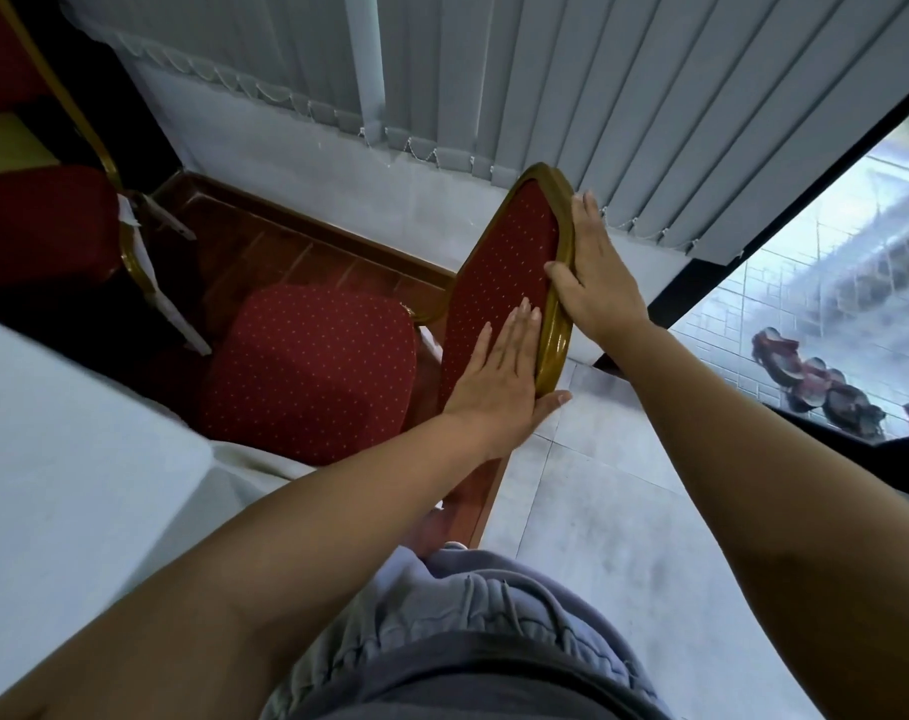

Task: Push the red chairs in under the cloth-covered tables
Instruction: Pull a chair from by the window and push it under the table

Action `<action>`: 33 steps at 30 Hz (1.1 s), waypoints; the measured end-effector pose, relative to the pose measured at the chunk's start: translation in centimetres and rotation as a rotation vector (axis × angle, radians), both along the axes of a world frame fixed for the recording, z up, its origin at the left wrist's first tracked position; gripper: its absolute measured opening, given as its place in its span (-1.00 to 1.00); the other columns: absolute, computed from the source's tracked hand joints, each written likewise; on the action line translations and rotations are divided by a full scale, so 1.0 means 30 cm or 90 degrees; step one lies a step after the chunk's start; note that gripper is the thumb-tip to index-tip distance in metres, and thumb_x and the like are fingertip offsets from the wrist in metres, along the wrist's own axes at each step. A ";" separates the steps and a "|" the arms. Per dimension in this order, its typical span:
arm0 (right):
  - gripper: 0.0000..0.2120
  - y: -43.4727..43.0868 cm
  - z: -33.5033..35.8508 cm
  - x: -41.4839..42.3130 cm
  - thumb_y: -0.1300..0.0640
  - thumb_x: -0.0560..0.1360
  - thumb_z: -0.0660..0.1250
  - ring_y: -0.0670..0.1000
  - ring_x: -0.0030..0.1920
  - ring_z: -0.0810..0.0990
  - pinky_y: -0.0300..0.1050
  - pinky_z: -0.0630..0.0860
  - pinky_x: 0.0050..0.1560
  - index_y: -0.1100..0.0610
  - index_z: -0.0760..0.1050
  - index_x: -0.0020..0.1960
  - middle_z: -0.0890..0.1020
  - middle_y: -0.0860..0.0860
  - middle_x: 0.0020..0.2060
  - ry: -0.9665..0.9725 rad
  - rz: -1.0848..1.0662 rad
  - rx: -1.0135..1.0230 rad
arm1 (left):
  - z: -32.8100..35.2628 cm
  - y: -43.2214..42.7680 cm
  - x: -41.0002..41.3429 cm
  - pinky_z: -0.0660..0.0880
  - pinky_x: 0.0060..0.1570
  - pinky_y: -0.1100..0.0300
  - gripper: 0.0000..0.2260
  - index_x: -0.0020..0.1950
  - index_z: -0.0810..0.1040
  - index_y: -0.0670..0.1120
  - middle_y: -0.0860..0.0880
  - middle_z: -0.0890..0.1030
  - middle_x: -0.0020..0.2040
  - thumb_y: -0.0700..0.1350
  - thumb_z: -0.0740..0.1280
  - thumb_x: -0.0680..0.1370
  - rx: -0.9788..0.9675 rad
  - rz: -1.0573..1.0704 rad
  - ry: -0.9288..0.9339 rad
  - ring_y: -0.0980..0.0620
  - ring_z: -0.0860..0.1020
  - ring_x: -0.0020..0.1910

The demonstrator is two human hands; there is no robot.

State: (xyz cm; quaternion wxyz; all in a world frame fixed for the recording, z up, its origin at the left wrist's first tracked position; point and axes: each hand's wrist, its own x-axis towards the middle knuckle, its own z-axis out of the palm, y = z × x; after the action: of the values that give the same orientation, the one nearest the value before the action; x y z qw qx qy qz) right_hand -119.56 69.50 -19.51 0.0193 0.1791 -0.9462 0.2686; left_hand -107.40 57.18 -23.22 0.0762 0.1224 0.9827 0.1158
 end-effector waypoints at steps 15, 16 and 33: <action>-0.28 -0.143 0.010 -0.107 -0.15 0.61 0.12 0.05 0.57 -0.03 0.05 0.04 0.53 0.09 -0.14 0.59 -0.09 0.07 0.58 0.011 0.012 0.012 | -0.010 -0.101 -0.080 -0.19 0.52 -0.02 -0.28 0.51 -0.36 -0.22 -0.16 -0.31 0.56 0.25 -0.13 0.63 -0.042 0.052 0.062 -0.03 -0.30 0.54; -0.28 -0.160 0.011 -0.117 -0.15 0.61 0.12 0.05 0.57 -0.04 0.06 0.04 0.53 0.09 -0.15 0.59 -0.10 0.07 0.58 0.012 0.016 0.012 | -0.011 -0.115 -0.088 -0.19 0.52 -0.01 -0.28 0.52 -0.35 -0.21 -0.16 -0.30 0.56 0.25 -0.13 0.63 -0.040 0.061 0.063 -0.03 -0.29 0.55; -0.37 -0.566 0.034 -0.458 -0.12 0.56 0.17 0.14 0.51 0.20 0.13 0.19 0.49 0.14 0.13 0.53 0.28 0.13 0.49 0.001 0.044 0.008 | -0.034 -0.413 -0.313 -0.17 0.52 -0.03 -0.28 0.48 -0.43 -0.16 -0.11 -0.31 0.56 0.30 -0.23 0.57 -0.027 0.115 0.048 0.01 -0.31 0.54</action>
State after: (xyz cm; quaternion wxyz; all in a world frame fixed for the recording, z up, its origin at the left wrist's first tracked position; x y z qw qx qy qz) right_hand -133.28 52.54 -18.51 0.0092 0.2122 -0.9411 0.2630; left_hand -116.79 44.79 -24.24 0.0307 0.0363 0.9941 0.0970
